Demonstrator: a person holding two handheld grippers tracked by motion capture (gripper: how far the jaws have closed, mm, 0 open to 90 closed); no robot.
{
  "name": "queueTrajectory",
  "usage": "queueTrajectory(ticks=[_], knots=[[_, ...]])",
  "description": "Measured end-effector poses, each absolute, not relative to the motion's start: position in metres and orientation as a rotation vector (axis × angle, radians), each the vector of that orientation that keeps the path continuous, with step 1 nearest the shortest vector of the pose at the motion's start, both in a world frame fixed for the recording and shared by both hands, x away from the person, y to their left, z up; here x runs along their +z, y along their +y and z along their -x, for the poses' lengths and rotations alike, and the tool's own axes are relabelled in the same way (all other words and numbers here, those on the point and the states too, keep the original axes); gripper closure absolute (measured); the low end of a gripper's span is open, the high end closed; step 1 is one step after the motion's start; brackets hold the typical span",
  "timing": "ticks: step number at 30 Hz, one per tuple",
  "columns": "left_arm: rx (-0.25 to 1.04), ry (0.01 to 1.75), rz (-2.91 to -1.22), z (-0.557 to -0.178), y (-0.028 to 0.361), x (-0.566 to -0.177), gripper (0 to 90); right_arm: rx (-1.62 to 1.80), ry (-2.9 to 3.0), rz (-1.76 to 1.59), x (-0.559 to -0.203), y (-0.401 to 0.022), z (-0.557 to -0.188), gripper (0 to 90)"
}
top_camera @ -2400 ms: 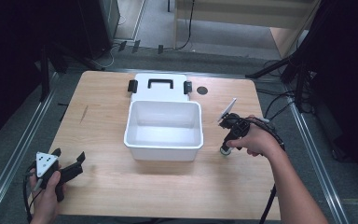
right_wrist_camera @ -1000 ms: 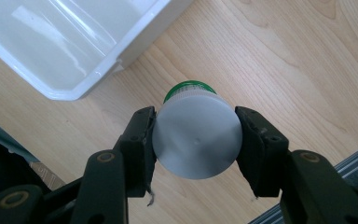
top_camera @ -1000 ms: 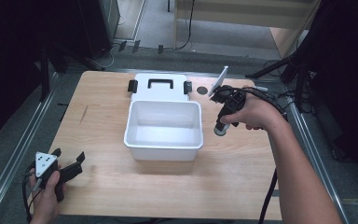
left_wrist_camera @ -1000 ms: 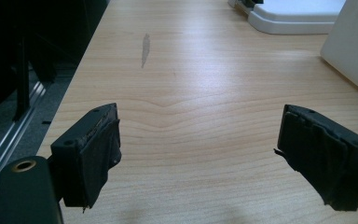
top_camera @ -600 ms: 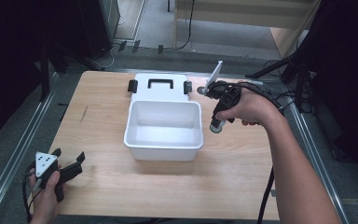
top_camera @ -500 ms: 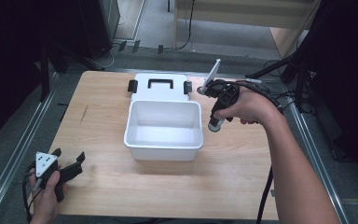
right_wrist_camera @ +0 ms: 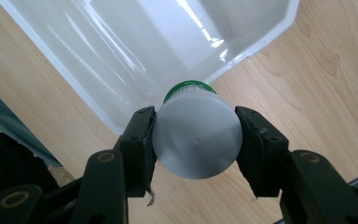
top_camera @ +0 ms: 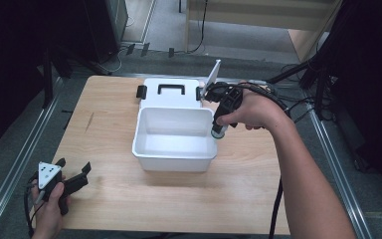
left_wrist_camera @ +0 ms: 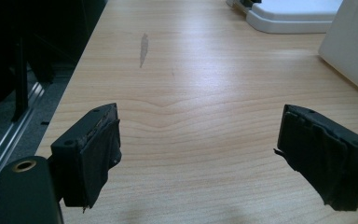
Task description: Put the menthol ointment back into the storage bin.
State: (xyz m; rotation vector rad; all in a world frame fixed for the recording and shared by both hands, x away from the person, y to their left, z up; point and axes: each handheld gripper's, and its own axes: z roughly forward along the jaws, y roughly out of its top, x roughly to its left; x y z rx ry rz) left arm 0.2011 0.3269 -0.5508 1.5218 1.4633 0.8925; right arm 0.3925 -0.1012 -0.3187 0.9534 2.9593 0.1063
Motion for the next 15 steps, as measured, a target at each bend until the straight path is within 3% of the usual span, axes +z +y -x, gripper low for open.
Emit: queueTrajectory(ticks=[15], knots=[[0.888, 1.459, -1.526, -0.201, 0.327, -0.551, 13.9, 0.122, 2.99, -0.878, -0.326, -0.077, -0.393, 51.7]])
